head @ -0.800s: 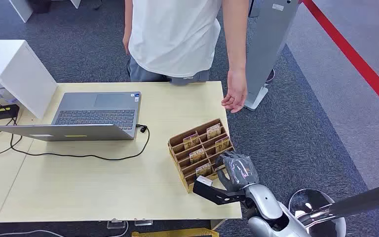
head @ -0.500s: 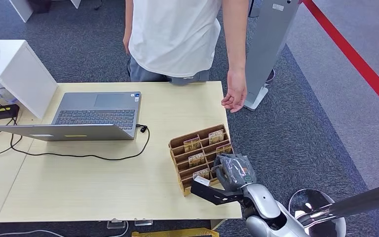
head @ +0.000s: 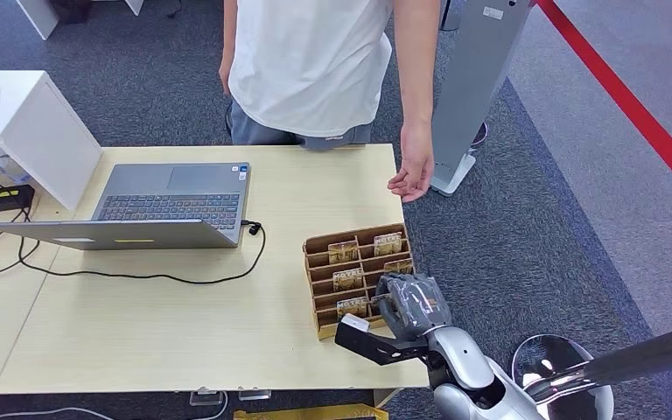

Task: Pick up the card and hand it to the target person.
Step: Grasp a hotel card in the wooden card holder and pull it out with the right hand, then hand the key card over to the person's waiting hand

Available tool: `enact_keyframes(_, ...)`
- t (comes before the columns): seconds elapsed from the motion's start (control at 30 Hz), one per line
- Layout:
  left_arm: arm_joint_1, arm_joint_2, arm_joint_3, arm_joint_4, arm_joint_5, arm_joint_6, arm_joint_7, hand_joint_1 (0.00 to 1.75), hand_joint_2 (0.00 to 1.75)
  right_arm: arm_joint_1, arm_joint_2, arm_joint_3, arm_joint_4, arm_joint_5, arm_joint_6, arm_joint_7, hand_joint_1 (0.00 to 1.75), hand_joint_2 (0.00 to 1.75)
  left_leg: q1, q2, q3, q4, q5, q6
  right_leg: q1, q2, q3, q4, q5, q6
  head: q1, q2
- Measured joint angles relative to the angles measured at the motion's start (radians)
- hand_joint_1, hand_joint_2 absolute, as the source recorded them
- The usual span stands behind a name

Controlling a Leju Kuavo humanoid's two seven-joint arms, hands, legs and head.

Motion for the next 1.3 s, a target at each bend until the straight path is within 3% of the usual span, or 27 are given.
enact_keyframes(0.43, 0.000, 0.009, 0.000, 0.000, 0.009, 0.057, 0.032, 0.00, 0.00, -0.014, -0.002, 0.007, -0.013, 0.017, -0.008, 0.015, 1.47, 1.75, 0.000, 0.000, 0.000, 0.000, 0.000, 0.000, 0.000, 0.000, 0.000, 0.000, 0.000, 0.000, 0.000, 0.000)
enact_keyframes(0.83, 0.000, 0.010, 0.000, 0.000, 0.000, 0.057, 0.029, 0.00, 0.00, -0.084, -0.046, -0.018, -0.174, 0.090, -0.028, 0.060, 1.47, 1.75, 0.000, 0.000, 0.000, 0.000, 0.000, 0.000, 0.000, 0.000, 0.000, 0.000, 0.000, 0.000, -0.001, 0.000)
enact_keyframes(1.17, 0.000, 0.010, 0.000, 0.000, -0.001, 0.068, 0.045, 0.00, 0.00, -0.084, -0.055, -0.048, -0.277, 0.123, -0.157, 0.038, 1.47, 1.75, 0.000, 0.000, 0.000, 0.000, 0.000, 0.000, 0.000, 0.000, 0.000, 0.000, 0.000, 0.000, -0.001, 0.000)
enact_keyframes(1.3, 0.001, 0.010, 0.000, 0.000, 0.002, 0.067, 0.062, 0.00, 0.00, -0.067, -0.036, -0.058, -0.281, 0.141, -0.257, 0.002, 1.47, 1.75, 0.000, 0.000, 0.000, 0.000, 0.000, 0.000, 0.000, 0.000, 0.000, 0.000, 0.000, 0.000, 0.000, 0.000)
